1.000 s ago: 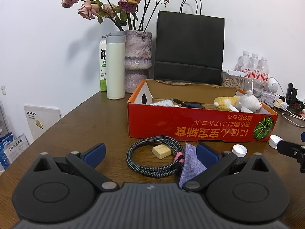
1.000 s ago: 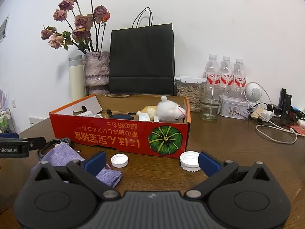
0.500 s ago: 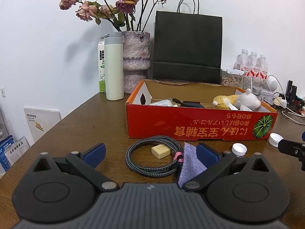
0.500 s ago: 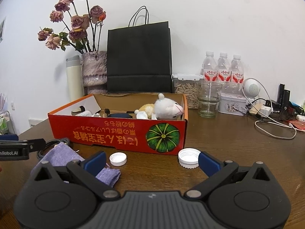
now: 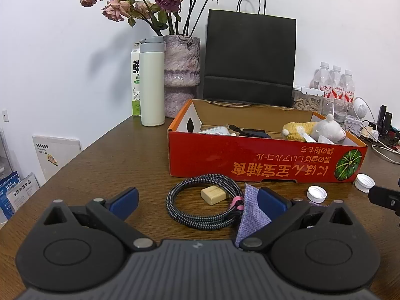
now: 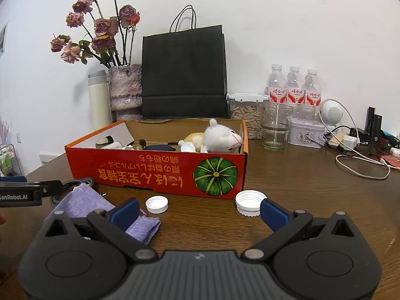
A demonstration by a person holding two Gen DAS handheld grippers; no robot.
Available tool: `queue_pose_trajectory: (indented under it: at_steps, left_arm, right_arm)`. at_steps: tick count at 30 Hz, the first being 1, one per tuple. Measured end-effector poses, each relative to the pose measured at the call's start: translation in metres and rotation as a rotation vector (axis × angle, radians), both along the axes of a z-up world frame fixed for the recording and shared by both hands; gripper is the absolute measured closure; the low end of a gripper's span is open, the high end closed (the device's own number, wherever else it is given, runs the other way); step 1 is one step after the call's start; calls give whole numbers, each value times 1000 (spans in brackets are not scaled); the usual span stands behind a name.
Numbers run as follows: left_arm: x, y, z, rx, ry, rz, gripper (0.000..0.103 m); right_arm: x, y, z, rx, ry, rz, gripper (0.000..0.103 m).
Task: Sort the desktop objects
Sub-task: 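Grasp the braided black cable with the left tool while the right tool approaches a white cap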
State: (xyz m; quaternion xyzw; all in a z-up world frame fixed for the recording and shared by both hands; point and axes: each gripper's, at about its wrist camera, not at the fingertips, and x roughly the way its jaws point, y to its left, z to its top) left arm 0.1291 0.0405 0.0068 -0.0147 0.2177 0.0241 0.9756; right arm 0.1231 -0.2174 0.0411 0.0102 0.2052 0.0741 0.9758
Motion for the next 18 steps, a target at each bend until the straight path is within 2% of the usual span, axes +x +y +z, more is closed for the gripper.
queue_pose_trajectory:
  at_steps: [18]
  left_arm:
    - [-3, 0, 0, -2, 9, -1, 0]
  right_arm:
    - [-8, -5, 0, 9, 13, -6, 0]
